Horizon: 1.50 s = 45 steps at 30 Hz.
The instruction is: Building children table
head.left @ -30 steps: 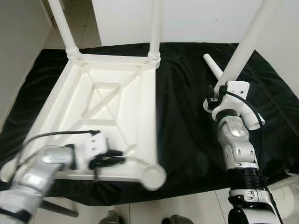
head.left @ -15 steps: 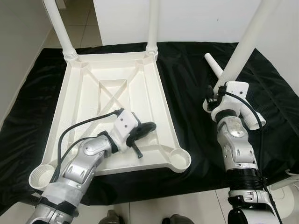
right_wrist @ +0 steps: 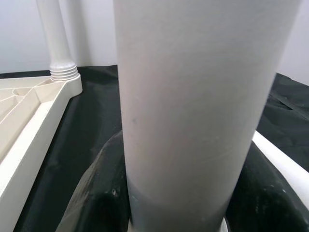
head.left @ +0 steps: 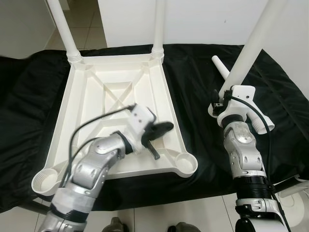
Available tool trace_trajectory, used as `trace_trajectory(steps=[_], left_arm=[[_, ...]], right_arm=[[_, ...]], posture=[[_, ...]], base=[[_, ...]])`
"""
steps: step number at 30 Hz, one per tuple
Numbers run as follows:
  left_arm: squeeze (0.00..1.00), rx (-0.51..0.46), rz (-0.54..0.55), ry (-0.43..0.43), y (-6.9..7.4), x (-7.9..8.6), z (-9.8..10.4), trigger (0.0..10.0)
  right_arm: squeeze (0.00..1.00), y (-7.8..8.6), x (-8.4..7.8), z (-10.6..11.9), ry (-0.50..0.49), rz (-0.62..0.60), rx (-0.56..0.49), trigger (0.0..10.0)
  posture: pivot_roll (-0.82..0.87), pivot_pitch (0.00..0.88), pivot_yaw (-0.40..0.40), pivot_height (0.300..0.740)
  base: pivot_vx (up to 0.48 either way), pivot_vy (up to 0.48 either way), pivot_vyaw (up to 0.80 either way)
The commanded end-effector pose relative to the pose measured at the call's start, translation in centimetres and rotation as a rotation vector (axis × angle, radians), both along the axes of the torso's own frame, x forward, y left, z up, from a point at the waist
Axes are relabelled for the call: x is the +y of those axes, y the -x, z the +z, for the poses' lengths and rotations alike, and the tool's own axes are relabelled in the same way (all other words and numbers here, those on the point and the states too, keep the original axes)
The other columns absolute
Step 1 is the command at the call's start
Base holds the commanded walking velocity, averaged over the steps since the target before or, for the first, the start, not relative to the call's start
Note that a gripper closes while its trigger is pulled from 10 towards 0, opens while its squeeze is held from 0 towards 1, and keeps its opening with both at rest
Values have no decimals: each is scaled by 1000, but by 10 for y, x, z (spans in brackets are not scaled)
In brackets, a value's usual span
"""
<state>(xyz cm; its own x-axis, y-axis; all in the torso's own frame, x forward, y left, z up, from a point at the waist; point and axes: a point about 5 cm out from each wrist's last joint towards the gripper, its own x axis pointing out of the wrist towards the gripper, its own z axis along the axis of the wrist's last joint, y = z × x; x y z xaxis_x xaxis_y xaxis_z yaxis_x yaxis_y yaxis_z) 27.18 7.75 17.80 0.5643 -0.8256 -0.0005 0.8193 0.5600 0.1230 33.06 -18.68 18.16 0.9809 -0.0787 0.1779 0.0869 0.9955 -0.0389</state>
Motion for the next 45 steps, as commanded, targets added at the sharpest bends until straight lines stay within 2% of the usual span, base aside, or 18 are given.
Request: trace_trajectory(steps=[1, 4, 8, 9, 11, 14, 16, 20, 22, 23, 24, 25, 26, 30, 32, 37, 42, 45], left_arm=[[0, 12, -18, -27, 5, -1, -3, 10000], [0, 15, -43, -71, 9, -2, -5, 10000], [0, 2, 45, -139, 0, -6, -7, 10000], [0, -9, 47, -196, -3, -7, -9, 10000], [0, -12, 44, -217, -4, -7, -10, 10000], [0, -10, -4, -240, 0, -8, -12, 10000], [0, 1, -107, -257, 11, -10, -13, 10000], [0, 3, -197, -299, 22, -14, -16, 10000], [0, -6, -205, -319, 23, -16, -18, 10000], [0, -23, -203, -370, 23, -20, -23, 10000], [0, -23, -203, -370, 23, -20, -23, 10000], [0, -34, -199, -414, 22, -22, -27, 10000], [0, -34, -199, -414, 22, -22, -27, 10000], [0, -30, -117, -541, 8, -22, -41, 10000], [0, -25, -99, -574, 4, -23, -45, 10000], [0, -4, -70, -595, -1, -26, -49, 10000], [0, 10, 89, -617, -24, -31, -50, 10000], [0, 15, 116, -611, -28, -33, -50, 10000]], right_arm=[[0, 1, 1, 3, 5, 8, -15, 10000], [0, 1, 1, 4, 4, 13, -23, 10000], [0, 3, 0, 8, -7, 13, -44, 10000], [0, 6, -5, 8, -8, 1, -47, 10000], [0, 7, -6, 8, -7, -2, -48, 10000], [0, 10, -10, 7, 1, -13, -41, 10000], [0, 12, -17, 5, 14, -27, -33, 10000], [0, 14, -24, 5, 28, -41, -30, 10000], [0, 15, -25, 5, 30, -45, -30, 10000], [0, 15, -26, 6, 31, -48, -30, 10000], [0, 15, -26, 6, 31, -48, -30, 10000], [0, 16, -27, 6, 31, -48, -31, 10000], [0, 16, -27, 6, 31, -48, -31, 10000], [0, 15, -26, 7, 34, -48, -31, 10000], [0, 15, -26, 7, 33, -46, -31, 10000], [0, 15, -25, 7, 33, -46, -32, 10000], [0, 16, -25, 8, 28, -51, -35, 10000], [0, 16, -25, 8, 24, -55, -36, 10000]], posture=[[-69, 40, 29, 740], [-69, 38, 26, 740], [-75, 38, 26, 740], [-80, 38, 23, 740], [-80, 38, 23, 740], [-85, 39, 22, 740], [-90, 39, 22, 740], [-94, 40, 22, 740], [-95, 40, 21, 740], [-96, 40, 22, 740], [-96, 40, 22, 740], [-96, 40, 22, 740], [-96, 40, 22, 740], [-100, 44, 22, 740], [-103, 45, 23, 740], [-105, 47, 24, 740], [-122, 56, 34, 740], [-126, 58, 36, 740]], base=[[0, 0, 0], [0, 0, 0], [0, 0, 0], [0, 0, 0], [0, 0, 0], [0, 0, 0], [0, 0, 0], [0, 0, 0], [0, 0, 0], [0, 0, 0], [0, 0, 0], [0, 0, 0], [0, 0, 0], [0, 0, 0], [0, 0, 0], [0, 0, 0], [0, 0, 0], [0, 0, 0]])
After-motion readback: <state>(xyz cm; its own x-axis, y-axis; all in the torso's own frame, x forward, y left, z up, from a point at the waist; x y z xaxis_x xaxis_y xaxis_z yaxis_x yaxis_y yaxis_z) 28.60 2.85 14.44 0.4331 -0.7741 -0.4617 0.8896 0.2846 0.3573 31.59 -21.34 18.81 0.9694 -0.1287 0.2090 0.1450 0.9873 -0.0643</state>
